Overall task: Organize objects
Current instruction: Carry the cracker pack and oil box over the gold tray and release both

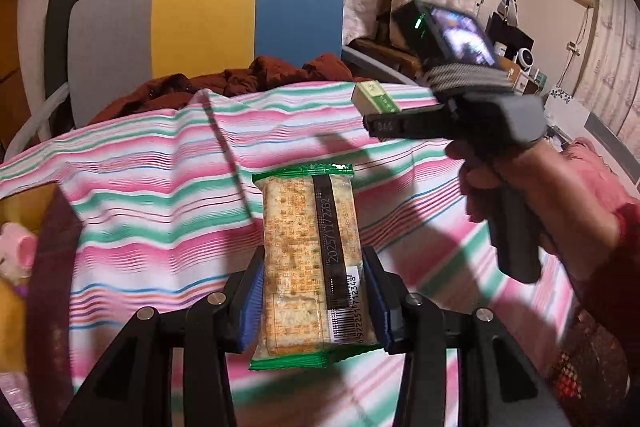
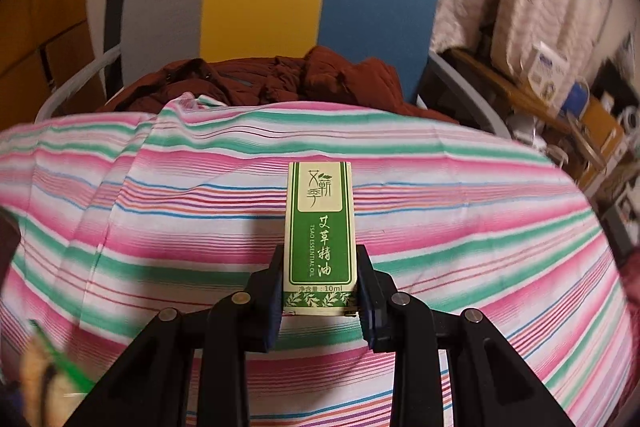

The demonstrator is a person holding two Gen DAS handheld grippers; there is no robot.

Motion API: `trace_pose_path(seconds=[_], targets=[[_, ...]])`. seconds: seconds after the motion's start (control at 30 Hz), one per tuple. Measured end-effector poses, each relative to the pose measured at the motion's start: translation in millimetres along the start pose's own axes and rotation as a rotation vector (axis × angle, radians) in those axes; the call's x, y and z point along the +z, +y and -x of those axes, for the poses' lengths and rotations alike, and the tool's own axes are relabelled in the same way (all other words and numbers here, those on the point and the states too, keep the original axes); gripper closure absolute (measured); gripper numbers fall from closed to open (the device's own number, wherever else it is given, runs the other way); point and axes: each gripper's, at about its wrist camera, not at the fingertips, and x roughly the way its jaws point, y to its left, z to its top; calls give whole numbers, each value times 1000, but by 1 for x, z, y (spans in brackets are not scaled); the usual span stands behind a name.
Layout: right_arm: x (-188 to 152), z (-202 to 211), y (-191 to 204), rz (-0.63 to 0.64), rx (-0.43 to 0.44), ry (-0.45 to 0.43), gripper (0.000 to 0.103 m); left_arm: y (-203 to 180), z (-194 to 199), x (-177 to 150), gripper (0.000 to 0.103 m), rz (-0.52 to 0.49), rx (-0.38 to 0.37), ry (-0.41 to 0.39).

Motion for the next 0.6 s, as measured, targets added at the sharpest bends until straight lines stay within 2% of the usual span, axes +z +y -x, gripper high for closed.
trace_pose_path(seconds=[0.17,0.3,0.6], targets=[[1,12,18,54,-1,-25,72,18,44,-3,58,-11,21,-48],[2,28,33,87,-3,-40,72,38,74,-5,58,37,30,-71],[0,80,82,128,60,-59,72,71,133,-20,58,77,68,-147]])
